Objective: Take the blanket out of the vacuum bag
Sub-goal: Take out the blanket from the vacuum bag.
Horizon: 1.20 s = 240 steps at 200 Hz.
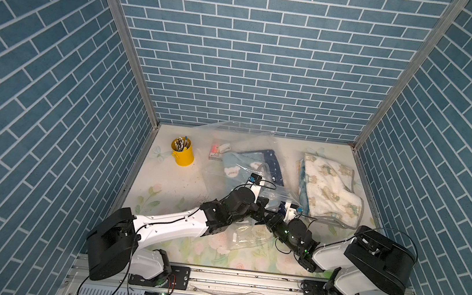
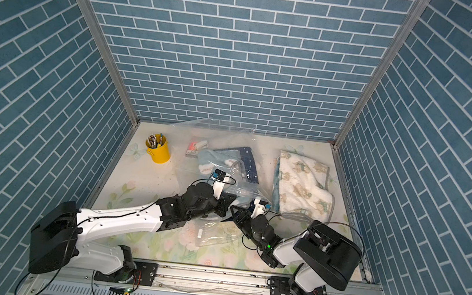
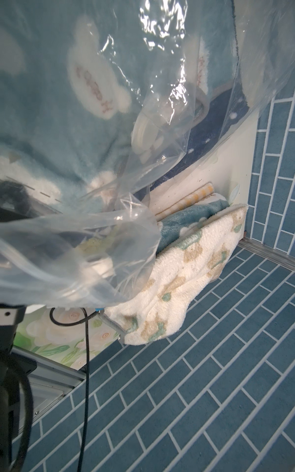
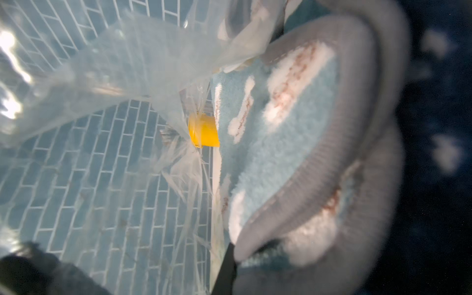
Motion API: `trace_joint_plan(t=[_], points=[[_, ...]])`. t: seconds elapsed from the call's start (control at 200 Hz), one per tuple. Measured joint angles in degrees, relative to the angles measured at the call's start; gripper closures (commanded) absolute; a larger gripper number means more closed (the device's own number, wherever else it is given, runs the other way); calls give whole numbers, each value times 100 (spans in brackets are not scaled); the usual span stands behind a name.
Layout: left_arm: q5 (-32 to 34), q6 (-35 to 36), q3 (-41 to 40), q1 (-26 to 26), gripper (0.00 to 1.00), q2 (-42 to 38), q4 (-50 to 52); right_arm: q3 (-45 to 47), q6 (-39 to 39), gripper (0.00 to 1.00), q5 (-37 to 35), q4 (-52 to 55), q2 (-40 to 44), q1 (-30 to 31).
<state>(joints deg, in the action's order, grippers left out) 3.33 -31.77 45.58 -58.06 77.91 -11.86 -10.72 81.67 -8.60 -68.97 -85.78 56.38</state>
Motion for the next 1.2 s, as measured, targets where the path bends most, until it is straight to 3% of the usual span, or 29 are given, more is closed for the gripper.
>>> trace_joint_plan(t=[0.195, 0.355, 0.475, 0.57, 0.73, 1.2], points=[[39, 101, 57, 0, 100, 0, 57, -267, -66, 100, 22, 442, 798, 13], [68, 168, 197, 0, 100, 0, 103, -372, -120, 91, 2, 743, 1075, 20], [72, 181, 219, 0, 100, 2, 140, -348, -90, 80, 2, 811, 964, 22], [72, 184, 219, 0, 100, 20, 155, -236, -68, 59, 2, 807, 852, 24], [70, 184, 219, 0, 100, 22, 162, -157, -59, 45, -9, 787, 682, 39], [63, 181, 223, 0, 100, 70, 57, -289, 177, 47, -225, -376, -557, 188]])
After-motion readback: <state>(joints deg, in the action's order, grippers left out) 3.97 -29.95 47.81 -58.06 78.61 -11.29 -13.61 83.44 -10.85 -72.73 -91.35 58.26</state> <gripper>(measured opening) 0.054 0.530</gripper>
